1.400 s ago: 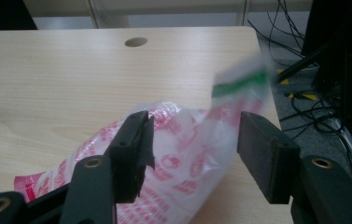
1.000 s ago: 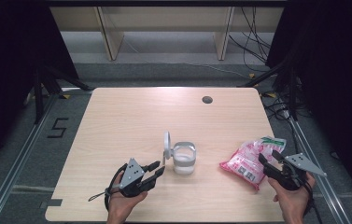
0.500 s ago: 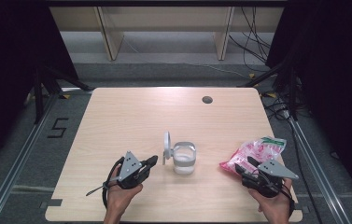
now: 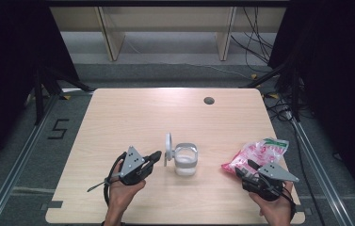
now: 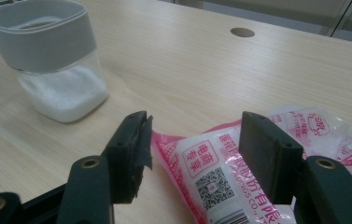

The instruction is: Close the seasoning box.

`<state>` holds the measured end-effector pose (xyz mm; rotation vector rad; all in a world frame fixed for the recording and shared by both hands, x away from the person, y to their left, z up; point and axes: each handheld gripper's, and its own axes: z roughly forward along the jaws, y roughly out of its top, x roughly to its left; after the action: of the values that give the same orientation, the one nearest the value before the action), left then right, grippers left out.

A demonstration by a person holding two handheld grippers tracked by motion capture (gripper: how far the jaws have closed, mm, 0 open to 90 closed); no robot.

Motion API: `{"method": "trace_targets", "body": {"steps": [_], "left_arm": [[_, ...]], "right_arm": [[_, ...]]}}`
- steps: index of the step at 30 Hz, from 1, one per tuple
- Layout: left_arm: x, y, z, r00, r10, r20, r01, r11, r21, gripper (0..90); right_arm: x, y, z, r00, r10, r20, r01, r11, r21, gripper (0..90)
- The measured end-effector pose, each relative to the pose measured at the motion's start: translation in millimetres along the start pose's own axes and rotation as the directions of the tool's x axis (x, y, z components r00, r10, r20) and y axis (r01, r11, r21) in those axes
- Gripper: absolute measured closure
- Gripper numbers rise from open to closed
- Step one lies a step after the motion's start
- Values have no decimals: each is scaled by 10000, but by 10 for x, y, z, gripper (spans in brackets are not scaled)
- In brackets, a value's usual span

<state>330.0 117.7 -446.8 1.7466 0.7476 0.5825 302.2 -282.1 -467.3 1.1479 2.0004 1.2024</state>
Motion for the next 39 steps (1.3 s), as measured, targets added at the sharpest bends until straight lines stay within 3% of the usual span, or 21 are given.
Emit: {"method": "trace_targets", "body": {"steps": [4, 7, 8, 9, 12, 13, 14, 19, 20, 31, 34, 35, 36, 39], "left_arm": [[-16, 43, 31, 9999, 95, 49, -95, 9999, 78, 894], [-22, 71, 53, 9997, 195, 134, -197, 9998, 102, 894], [-29, 77, 59, 9999, 93, 138, -94, 9999, 76, 894], [-31, 86, 65, 9999, 43, 146, -44, 10000, 52, 894], [-14, 128, 87, 9999, 96, 138, -96, 9999, -40, 894], [-10, 139, 92, 9998, 120, 135, -119, 9999, -50, 894], [-10, 149, 96, 9998, 106, 148, -104, 9999, -92, 894], [-30, 174, 112, 9995, 225, 211, -225, 9997, -5, 894], [-15, 181, 119, 9987, 463, 205, -461, 9989, -116, 894], [-2, 210, 127, 9982, 544, 238, -541, 9984, -132, 894], [-11, 213, 150, 9985, 492, 235, -487, 9986, -207, 894], [-9, 220, 150, 9981, 579, 200, -576, 9982, -133, 894], [-9, 220, 150, 9981, 579, 200, -576, 9982, -133, 894], [-25, 235, 165, 9979, 609, 241, -605, 9980, -156, 894]], "right_arm": [[12, -9, 19, 9998, 188, -114, -187, 9998, 31, 431], [6, -13, 26, 9999, -118, -70, 118, 9999, 2, 431], [40, -15, 13, 9994, 319, -119, -317, 9994, 152, 431], [13, -12, 19, 9998, 76, -187, -76, 10000, -1, 431], [6, -15, 22, 9997, 74, -213, -74, 10000, -40, 430], [-9, -15, 25, 9999, -123, -31, 122, 9997, -190, 430], [1, -12, 12, 9997, 93, -204, -92, 9999, 47, 430], [7, -11, 21, 9999, 56, -140, -57, 10000, -32, 428], [16, -8, 20, 9997, 163, -192, -164, 9999, -36, 428], [30, -7, 17, 9998, 77, -180, -77, 10000, 24, 427], [59, -11, 11, 9992, 376, -121, -374, 9993, 88, 427], [61, -10, 13, 9992, 376, -160, -375, 9993, 55, 427], [38, -7, 19, 9999, 44, -152, -45, 10000, -47, 427], [40, -8, 21, 9997, 103, -218, -104, 9999, -26, 426]]}}
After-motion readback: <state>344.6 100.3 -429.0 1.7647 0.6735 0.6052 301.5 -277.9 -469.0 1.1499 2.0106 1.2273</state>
